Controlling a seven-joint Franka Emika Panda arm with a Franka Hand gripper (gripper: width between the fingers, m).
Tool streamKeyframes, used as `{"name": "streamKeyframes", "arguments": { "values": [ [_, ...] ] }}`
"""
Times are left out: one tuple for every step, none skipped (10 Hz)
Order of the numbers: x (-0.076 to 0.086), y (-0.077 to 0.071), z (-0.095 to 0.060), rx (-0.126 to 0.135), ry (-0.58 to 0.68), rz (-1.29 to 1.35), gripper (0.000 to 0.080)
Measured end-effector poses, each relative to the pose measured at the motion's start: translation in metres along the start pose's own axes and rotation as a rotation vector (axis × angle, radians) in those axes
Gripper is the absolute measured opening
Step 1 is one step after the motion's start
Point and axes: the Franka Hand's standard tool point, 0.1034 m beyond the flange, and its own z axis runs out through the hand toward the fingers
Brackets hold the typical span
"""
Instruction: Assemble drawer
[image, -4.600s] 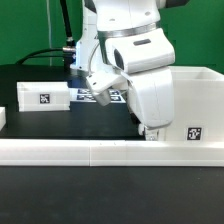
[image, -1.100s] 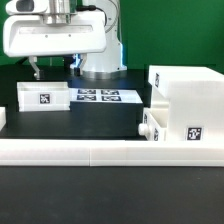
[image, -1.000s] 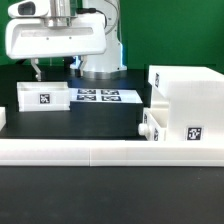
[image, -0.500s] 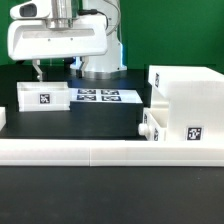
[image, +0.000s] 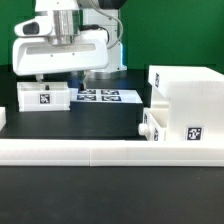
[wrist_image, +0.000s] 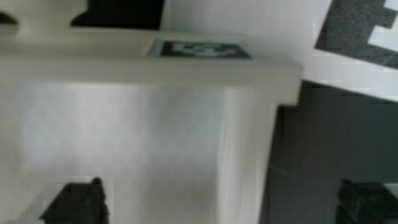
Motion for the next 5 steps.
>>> {"name": "streamKeyframes", "arguments": {
  "values": [
    [-0.0038,-0.0012,0.0043,-0.001,0.002,-0.001,0.065],
    [-0.0062,-0.0013,0.0071,0.0,0.001,-0.004,0.065],
    [-0.0057,-0.0001,0.0074,-0.005,0.007,-0.011,0.065],
    [-0.0077,0.0006,0.0077,-0.006,0.008,-0.016,0.065],
    [-0.0132,0.0007,0.0087,-0.004,0.001,-0.019,0.0521]
  ]
}}
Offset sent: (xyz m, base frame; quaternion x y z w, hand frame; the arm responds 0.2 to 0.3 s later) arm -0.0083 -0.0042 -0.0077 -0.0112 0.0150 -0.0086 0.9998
